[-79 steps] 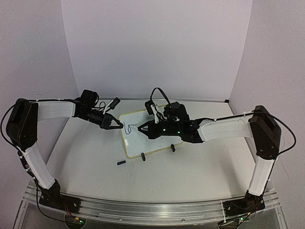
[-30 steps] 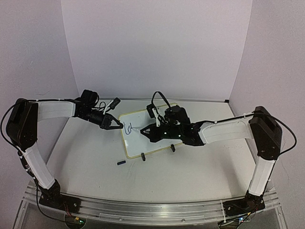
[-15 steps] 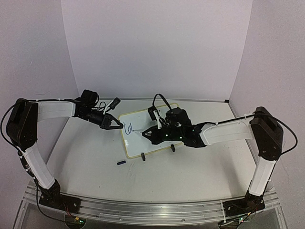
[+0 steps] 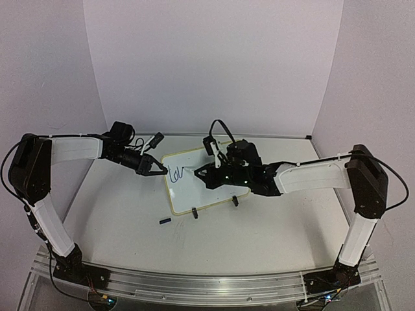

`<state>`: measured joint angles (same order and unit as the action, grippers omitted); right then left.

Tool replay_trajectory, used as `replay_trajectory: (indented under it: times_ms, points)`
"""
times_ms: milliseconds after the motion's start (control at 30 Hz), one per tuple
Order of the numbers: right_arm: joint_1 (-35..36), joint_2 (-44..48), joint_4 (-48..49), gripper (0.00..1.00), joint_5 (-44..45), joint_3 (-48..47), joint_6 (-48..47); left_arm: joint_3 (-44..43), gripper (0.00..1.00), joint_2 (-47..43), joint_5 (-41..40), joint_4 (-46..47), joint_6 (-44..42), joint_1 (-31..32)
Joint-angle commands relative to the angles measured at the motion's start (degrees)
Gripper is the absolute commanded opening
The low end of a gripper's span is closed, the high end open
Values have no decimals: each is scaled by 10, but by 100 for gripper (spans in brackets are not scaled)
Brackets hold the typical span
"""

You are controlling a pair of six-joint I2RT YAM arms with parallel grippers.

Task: Write a sentence on the whiteboard

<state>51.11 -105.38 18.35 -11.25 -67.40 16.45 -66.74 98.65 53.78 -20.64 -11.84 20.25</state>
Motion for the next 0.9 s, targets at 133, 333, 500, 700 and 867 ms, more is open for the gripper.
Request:
replay_trajectory:
  times_ms: [133, 333, 500, 700, 867]
  points:
    - [-3, 39, 30, 0, -24, 2, -15, -22, 0, -6, -17, -5, -25, 5]
    - [-3, 52, 42, 0, -29, 38, -9, -22, 0, -5, -18, -6, -26, 5]
    - [-3, 39, 39, 0, -7, 40, -1, -22, 0, -4, -19, -7, -26, 5]
    - [-6, 24, 37, 0, -2, 29, 2, -23, 0, -3, -20, -8, -27, 6]
    - [-9, 11, 33, 0, -7, 19, 3, -23, 0, -2, -21, -9, -28, 6]
